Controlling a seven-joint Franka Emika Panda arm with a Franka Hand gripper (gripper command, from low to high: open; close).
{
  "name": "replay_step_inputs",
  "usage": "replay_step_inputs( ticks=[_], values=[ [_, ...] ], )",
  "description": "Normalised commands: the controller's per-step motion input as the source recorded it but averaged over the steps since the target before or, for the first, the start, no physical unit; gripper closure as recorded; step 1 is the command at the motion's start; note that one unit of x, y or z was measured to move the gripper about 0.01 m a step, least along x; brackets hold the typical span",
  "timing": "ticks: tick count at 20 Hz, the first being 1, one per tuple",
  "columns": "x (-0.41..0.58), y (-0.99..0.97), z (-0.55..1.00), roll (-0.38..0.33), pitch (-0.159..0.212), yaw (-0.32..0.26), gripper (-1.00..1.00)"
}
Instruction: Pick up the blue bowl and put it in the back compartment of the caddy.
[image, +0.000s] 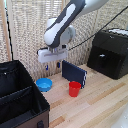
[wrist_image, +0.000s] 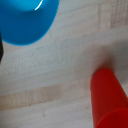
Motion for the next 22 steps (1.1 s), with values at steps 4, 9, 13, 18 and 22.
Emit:
replay_step_inputs(
  ticks=[4, 9, 13, 18, 22],
  values=[
    [0.215, 0.10, -0.45, -0.040, 0.053, 0.079, -1.00],
    [0.214, 0.00, -0.38, -0.007, 0.000, 0.094, -1.00],
    [0.187, 0.07, -0.27, -0.039, 0.012, 0.061, -1.00],
    [0.031, 0.14, -0.09, -0.042, 0.050, 0.023, 1.00],
    [0.006, 0.12, -0.06, -0.030, 0.045, 0.013, 1.00]
  ],
)
